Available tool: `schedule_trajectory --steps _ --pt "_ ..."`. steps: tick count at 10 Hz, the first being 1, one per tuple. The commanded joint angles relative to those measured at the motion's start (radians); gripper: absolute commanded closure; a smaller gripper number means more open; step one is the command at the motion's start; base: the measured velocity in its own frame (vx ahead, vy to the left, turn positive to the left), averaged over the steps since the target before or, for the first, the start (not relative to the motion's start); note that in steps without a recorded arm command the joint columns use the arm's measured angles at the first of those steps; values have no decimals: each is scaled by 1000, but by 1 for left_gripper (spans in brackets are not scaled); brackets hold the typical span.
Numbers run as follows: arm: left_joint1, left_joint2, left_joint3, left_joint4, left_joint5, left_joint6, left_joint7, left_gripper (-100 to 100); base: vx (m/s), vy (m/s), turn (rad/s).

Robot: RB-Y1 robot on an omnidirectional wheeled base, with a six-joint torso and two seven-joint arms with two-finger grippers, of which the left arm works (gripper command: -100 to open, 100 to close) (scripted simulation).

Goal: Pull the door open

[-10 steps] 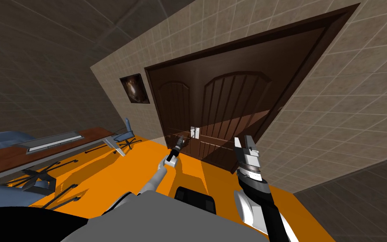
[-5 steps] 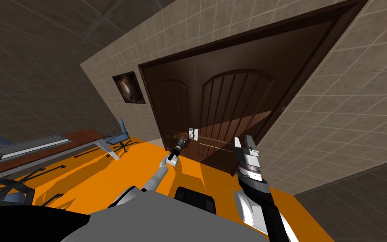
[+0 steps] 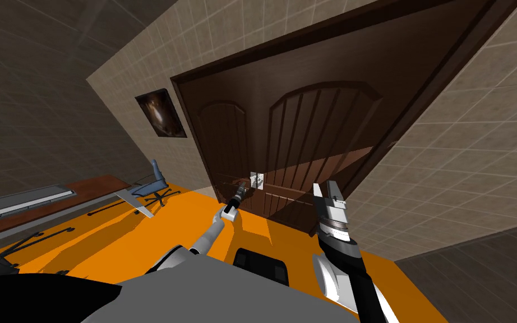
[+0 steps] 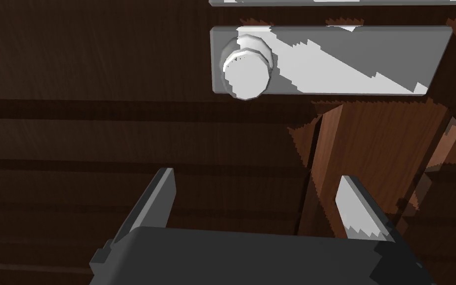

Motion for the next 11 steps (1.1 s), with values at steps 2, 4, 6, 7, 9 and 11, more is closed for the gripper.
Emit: schedule_trajectory --steps 2,4,6,7,9,11 --pt "34 46 43 22 12 -10 12 -100 -73 39 1" --pt "56 73 74 25 19 -10 18 -100 -58 22 -26" --pt "69 89 94 27 24 -9 22 -100 -18 16 -33" --pt "82 105 112 29 29 -9 26 -100 8 1 -50" --pt "108 138 152 30 39 -10 35 -100 38 -2 -106" --pt "118 152 169 28 43 -11 40 -100 80 -2 -110"
